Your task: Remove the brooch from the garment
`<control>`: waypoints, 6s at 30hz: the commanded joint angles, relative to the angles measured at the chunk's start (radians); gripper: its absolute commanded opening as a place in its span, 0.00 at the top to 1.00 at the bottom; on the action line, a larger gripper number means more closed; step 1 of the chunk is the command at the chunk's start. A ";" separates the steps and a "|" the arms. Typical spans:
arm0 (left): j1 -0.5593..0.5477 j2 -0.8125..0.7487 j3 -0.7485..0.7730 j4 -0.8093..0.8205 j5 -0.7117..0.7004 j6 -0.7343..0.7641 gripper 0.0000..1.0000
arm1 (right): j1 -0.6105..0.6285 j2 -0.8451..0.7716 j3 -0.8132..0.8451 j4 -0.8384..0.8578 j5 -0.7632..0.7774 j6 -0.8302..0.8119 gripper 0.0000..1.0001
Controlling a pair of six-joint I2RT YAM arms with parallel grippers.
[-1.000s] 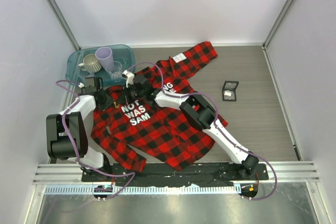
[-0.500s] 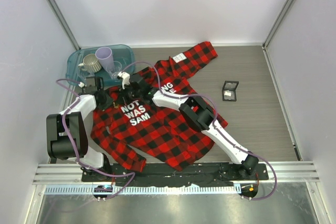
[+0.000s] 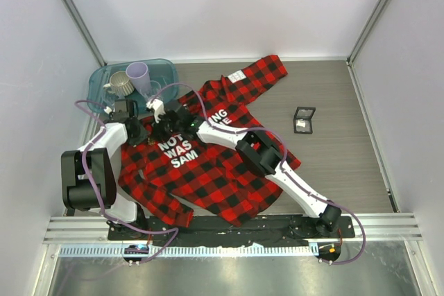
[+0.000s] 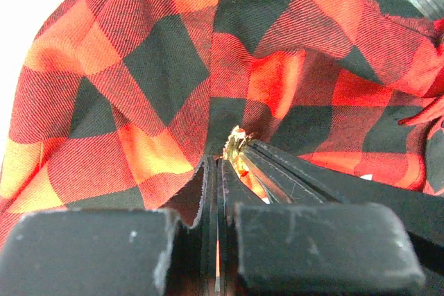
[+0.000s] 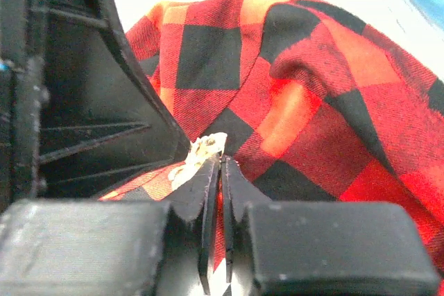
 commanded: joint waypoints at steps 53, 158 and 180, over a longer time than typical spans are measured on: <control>-0.021 -0.002 -0.013 0.050 0.033 -0.020 1.00 | -0.067 0.016 -0.130 0.360 -0.306 0.490 0.79; -0.021 -0.073 0.148 -0.272 -0.261 -0.001 1.00 | -0.101 -0.254 -0.497 0.557 -0.076 0.369 0.43; -0.109 -0.306 0.024 0.188 0.511 0.024 1.00 | -0.267 -0.769 -0.898 0.194 -0.069 0.382 0.42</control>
